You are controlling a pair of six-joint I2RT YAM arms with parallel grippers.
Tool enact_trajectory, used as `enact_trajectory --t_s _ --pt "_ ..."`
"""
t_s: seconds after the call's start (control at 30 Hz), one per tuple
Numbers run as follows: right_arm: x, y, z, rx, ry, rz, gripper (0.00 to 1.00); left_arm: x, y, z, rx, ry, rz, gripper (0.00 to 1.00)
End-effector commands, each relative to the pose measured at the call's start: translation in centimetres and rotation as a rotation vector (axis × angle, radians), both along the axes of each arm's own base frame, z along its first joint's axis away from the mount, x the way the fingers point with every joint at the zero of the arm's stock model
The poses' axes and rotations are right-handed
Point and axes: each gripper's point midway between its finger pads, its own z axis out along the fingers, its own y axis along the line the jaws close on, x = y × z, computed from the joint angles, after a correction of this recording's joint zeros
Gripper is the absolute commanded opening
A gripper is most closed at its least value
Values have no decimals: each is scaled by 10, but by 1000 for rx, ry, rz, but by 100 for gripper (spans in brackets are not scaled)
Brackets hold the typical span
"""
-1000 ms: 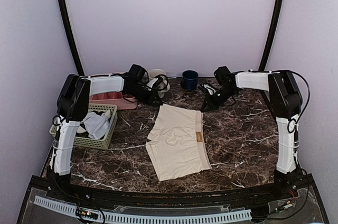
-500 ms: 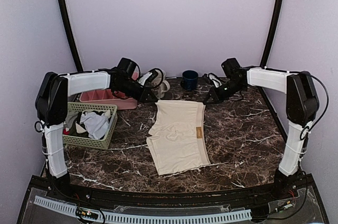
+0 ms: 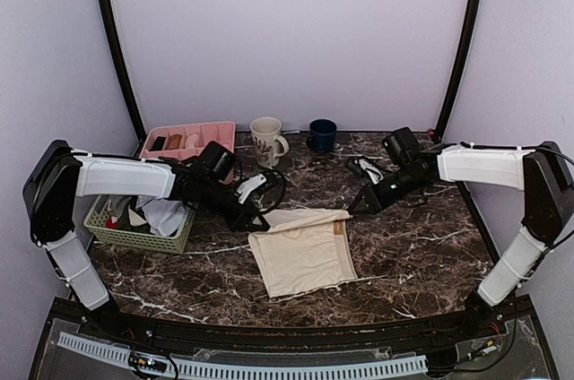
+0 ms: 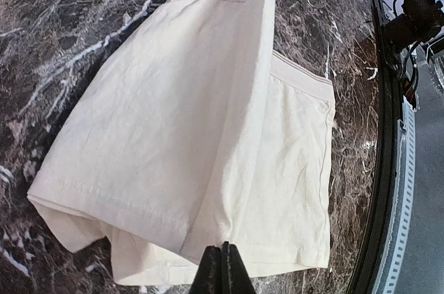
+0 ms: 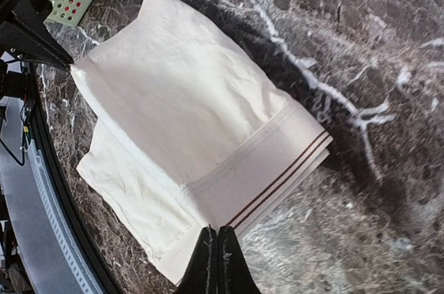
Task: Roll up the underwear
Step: Fold the underwear at the center of the board.
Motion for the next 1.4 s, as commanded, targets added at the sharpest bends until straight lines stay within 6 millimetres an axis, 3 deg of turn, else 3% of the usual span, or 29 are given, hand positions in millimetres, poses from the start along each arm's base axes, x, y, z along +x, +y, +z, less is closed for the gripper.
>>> enact_trajectory --t_s 0.0,0.3,0.6,0.93,1.37 --pt "-30 1 -8 24 23 -2 0 -20 12 4 -15 -13 31 0" --pt "-74 -4 -27 18 85 -19 0 -63 15 -10 1 36 20 0" --pt "-94 -9 -49 -29 132 -1 0 -96 -1 -30 19 104 -6 0" --pt "-103 -11 -65 -58 170 18 0 -114 -2 -55 69 149 -31 0" --pt "-114 -11 -91 -125 239 25 0 -122 -4 -77 100 192 -56 0"
